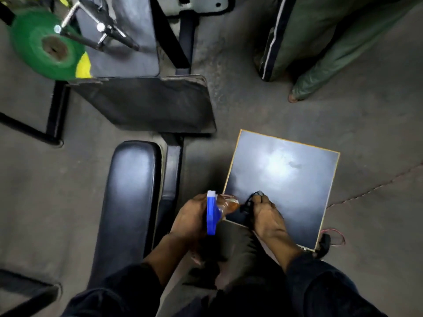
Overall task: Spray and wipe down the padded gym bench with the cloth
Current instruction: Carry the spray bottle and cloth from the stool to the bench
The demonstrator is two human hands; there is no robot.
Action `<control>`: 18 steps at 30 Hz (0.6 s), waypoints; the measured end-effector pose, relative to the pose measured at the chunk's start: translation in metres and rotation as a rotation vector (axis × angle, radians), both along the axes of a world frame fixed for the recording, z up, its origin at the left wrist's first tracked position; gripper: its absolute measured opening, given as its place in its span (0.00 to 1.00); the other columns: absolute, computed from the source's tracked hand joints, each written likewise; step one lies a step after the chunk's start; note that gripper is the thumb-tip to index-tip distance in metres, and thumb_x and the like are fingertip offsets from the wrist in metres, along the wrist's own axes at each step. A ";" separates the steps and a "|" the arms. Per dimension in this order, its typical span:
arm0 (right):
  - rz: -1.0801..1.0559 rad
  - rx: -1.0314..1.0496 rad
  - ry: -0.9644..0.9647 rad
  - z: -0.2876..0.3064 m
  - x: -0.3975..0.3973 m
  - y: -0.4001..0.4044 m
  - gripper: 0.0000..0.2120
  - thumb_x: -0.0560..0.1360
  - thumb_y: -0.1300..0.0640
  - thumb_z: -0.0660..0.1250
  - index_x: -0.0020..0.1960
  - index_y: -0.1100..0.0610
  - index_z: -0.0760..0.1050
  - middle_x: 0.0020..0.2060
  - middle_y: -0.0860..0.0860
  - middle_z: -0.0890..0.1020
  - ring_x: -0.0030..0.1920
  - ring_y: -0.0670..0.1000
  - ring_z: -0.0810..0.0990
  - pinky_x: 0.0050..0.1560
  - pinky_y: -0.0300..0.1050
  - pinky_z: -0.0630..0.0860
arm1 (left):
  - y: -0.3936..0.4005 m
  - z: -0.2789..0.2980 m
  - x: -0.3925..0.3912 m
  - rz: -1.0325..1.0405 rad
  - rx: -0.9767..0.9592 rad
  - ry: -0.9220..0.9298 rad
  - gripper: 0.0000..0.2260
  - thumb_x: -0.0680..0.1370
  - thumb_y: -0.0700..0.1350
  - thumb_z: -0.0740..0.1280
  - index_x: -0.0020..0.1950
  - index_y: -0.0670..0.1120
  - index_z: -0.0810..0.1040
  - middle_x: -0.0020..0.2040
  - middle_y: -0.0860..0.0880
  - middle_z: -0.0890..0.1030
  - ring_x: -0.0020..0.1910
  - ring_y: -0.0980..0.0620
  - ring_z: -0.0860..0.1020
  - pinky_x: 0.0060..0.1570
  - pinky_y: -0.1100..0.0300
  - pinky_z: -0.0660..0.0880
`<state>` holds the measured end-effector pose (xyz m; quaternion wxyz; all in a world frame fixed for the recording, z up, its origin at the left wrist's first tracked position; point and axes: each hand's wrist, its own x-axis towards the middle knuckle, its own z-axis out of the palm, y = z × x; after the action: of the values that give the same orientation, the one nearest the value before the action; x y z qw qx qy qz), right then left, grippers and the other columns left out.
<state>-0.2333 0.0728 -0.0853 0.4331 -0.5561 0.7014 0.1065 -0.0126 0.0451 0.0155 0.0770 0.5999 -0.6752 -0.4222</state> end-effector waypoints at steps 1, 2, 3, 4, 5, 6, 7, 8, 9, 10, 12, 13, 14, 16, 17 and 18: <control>0.040 0.002 -0.017 0.002 0.004 -0.001 0.19 0.83 0.52 0.65 0.72 0.53 0.68 0.70 0.56 0.75 0.70 0.61 0.78 0.68 0.53 0.76 | 0.005 0.000 0.006 0.008 0.021 -0.011 0.18 0.74 0.59 0.68 0.59 0.51 0.83 0.56 0.52 0.86 0.51 0.58 0.84 0.51 0.70 0.75; 0.083 0.010 -0.026 0.006 0.010 -0.003 0.21 0.82 0.52 0.67 0.73 0.54 0.68 0.71 0.56 0.75 0.70 0.62 0.78 0.68 0.54 0.77 | 0.011 -0.001 0.013 0.017 0.031 0.001 0.15 0.76 0.56 0.71 0.60 0.52 0.80 0.57 0.53 0.84 0.50 0.56 0.84 0.51 0.71 0.75; 0.120 0.013 -0.028 0.010 0.019 -0.006 0.23 0.81 0.52 0.69 0.74 0.54 0.68 0.71 0.56 0.74 0.70 0.62 0.78 0.68 0.54 0.77 | 0.020 -0.002 0.021 0.022 0.027 0.010 0.14 0.77 0.52 0.73 0.61 0.52 0.77 0.59 0.55 0.82 0.51 0.56 0.83 0.53 0.76 0.73; 0.150 0.011 -0.024 0.015 0.030 -0.010 0.25 0.80 0.51 0.70 0.73 0.55 0.68 0.70 0.56 0.75 0.70 0.62 0.78 0.68 0.55 0.77 | 0.028 -0.003 0.032 0.043 0.019 0.028 0.14 0.78 0.49 0.74 0.60 0.52 0.76 0.58 0.56 0.81 0.51 0.57 0.82 0.56 0.79 0.71; 0.176 0.000 -0.022 0.020 0.040 -0.015 0.25 0.79 0.50 0.71 0.73 0.55 0.69 0.70 0.56 0.75 0.70 0.62 0.79 0.68 0.55 0.77 | 0.037 -0.005 0.041 0.097 0.033 0.038 0.12 0.78 0.49 0.75 0.60 0.52 0.78 0.56 0.56 0.82 0.51 0.58 0.82 0.60 0.75 0.73; 0.192 -0.017 -0.025 0.024 0.050 -0.018 0.25 0.78 0.50 0.72 0.72 0.55 0.70 0.69 0.56 0.76 0.70 0.62 0.79 0.67 0.55 0.78 | 0.046 -0.006 0.051 0.161 0.057 0.049 0.11 0.79 0.51 0.75 0.60 0.52 0.83 0.54 0.58 0.84 0.53 0.59 0.83 0.62 0.66 0.78; 0.216 -0.040 -0.033 0.028 0.062 -0.022 0.25 0.77 0.50 0.73 0.71 0.55 0.71 0.69 0.56 0.76 0.69 0.62 0.79 0.66 0.55 0.78 | 0.056 -0.007 0.062 0.223 0.070 0.054 0.12 0.79 0.54 0.74 0.61 0.53 0.85 0.56 0.58 0.85 0.56 0.59 0.84 0.62 0.57 0.80; 0.243 -0.063 -0.038 0.033 0.074 -0.024 0.24 0.77 0.51 0.73 0.69 0.55 0.71 0.68 0.56 0.77 0.69 0.62 0.80 0.66 0.55 0.79 | 0.067 -0.006 0.072 0.274 0.059 0.080 0.13 0.79 0.55 0.74 0.63 0.56 0.86 0.59 0.59 0.86 0.59 0.59 0.84 0.62 0.54 0.81; 0.277 -0.084 -0.036 0.037 0.087 -0.025 0.22 0.77 0.51 0.74 0.68 0.55 0.72 0.67 0.56 0.78 0.68 0.61 0.80 0.66 0.55 0.80 | 0.079 -0.004 0.083 0.307 0.047 0.108 0.14 0.80 0.55 0.74 0.65 0.59 0.85 0.62 0.61 0.85 0.62 0.60 0.83 0.64 0.54 0.80; 0.315 -0.100 -0.031 0.041 0.099 -0.025 0.21 0.77 0.51 0.74 0.66 0.54 0.72 0.66 0.55 0.78 0.67 0.61 0.81 0.66 0.56 0.80 | 0.089 -0.001 0.093 0.341 0.039 0.155 0.14 0.81 0.54 0.73 0.67 0.61 0.84 0.65 0.61 0.85 0.65 0.60 0.82 0.67 0.55 0.79; 0.379 -0.111 -0.026 0.050 0.120 -0.026 0.19 0.78 0.51 0.74 0.64 0.53 0.72 0.65 0.54 0.78 0.66 0.59 0.81 0.65 0.56 0.81 | 0.110 0.005 0.112 0.408 0.029 0.212 0.16 0.81 0.51 0.73 0.68 0.63 0.84 0.67 0.61 0.84 0.68 0.58 0.82 0.69 0.54 0.78; 0.413 -0.113 -0.026 0.055 0.133 -0.025 0.19 0.78 0.51 0.74 0.64 0.53 0.72 0.65 0.53 0.78 0.66 0.59 0.81 0.65 0.56 0.81 | 0.123 0.006 0.125 0.447 0.009 0.210 0.17 0.81 0.49 0.74 0.68 0.63 0.84 0.67 0.61 0.84 0.67 0.59 0.82 0.68 0.54 0.78; 0.440 -0.116 -0.024 0.061 0.146 -0.023 0.19 0.78 0.51 0.74 0.64 0.53 0.72 0.65 0.54 0.78 0.67 0.59 0.81 0.66 0.56 0.80 | 0.138 0.007 0.139 0.496 -0.014 0.200 0.18 0.80 0.47 0.75 0.67 0.64 0.84 0.66 0.62 0.84 0.66 0.60 0.82 0.67 0.54 0.79; 0.464 -0.131 -0.027 0.071 0.169 -0.016 0.19 0.77 0.51 0.75 0.63 0.55 0.72 0.65 0.55 0.78 0.67 0.60 0.81 0.66 0.55 0.79 | 0.164 0.005 0.164 0.628 -0.018 0.184 0.19 0.77 0.47 0.76 0.63 0.68 0.84 0.62 0.65 0.85 0.62 0.63 0.83 0.62 0.53 0.81; 0.469 -0.141 -0.032 0.076 0.181 -0.010 0.20 0.76 0.51 0.75 0.62 0.56 0.73 0.65 0.56 0.79 0.67 0.61 0.81 0.66 0.54 0.79 | 0.176 0.004 0.177 0.689 -0.005 0.192 0.18 0.77 0.48 0.76 0.62 0.68 0.85 0.61 0.65 0.85 0.61 0.63 0.84 0.62 0.53 0.82; 0.471 -0.147 -0.038 0.081 0.195 -0.003 0.19 0.75 0.52 0.76 0.62 0.56 0.73 0.64 0.56 0.79 0.66 0.62 0.81 0.66 0.53 0.78 | 0.188 0.002 0.189 0.745 0.009 0.210 0.16 0.77 0.50 0.77 0.61 0.67 0.85 0.61 0.65 0.85 0.60 0.64 0.84 0.62 0.53 0.82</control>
<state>-0.0383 0.0697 -0.0041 0.3679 -0.7361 0.5498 0.1430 0.1767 0.2332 0.0176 0.2911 0.7579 -0.3976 -0.4275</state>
